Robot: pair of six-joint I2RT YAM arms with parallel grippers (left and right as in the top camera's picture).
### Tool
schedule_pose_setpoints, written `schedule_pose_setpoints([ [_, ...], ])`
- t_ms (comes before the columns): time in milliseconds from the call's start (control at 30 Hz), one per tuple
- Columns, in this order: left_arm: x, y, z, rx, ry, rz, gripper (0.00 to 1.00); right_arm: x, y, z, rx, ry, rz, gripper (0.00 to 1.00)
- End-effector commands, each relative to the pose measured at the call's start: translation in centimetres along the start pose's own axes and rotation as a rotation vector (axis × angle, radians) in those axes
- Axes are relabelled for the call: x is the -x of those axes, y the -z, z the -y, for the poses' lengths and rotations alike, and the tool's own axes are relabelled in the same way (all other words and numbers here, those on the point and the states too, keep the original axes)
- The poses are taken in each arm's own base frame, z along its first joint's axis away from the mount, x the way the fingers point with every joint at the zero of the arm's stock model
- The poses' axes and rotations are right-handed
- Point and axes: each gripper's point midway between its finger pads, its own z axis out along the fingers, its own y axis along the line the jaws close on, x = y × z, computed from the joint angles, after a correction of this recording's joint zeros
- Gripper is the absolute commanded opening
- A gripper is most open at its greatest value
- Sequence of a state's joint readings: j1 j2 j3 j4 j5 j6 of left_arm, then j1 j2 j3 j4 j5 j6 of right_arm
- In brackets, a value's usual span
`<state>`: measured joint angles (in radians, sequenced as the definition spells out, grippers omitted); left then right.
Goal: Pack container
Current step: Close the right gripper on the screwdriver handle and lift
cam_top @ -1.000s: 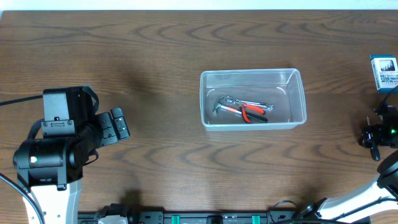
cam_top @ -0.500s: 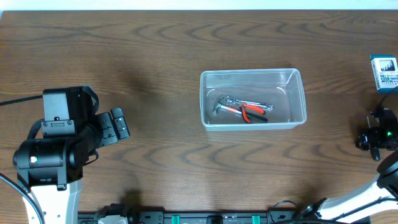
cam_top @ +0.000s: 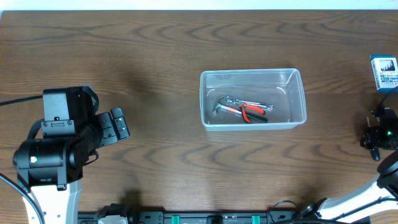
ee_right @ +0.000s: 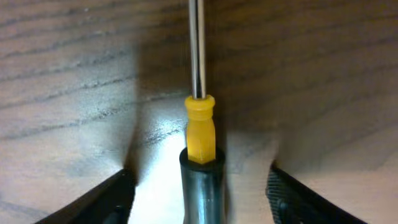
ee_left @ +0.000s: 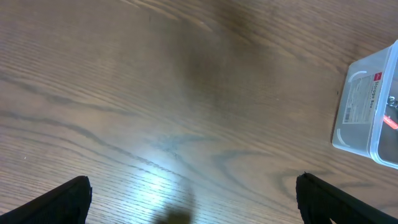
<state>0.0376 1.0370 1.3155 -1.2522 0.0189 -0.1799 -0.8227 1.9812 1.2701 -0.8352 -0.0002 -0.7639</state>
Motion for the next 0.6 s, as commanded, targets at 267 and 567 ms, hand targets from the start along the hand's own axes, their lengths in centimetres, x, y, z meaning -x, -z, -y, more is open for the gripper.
schedule_pose_setpoints([
  [267, 0.4, 0.3, -0.1, 0.002, 0.005, 0.014, 0.98, 0.8, -0.3, -0.8, 0.002, 0.008, 0.006, 0.55],
  [567, 0.4, 0.3, -0.1, 0.002, 0.005, 0.014, 0.98, 1.7, -0.2, -1.4, -0.008, 0.040, 0.006, 0.28],
])
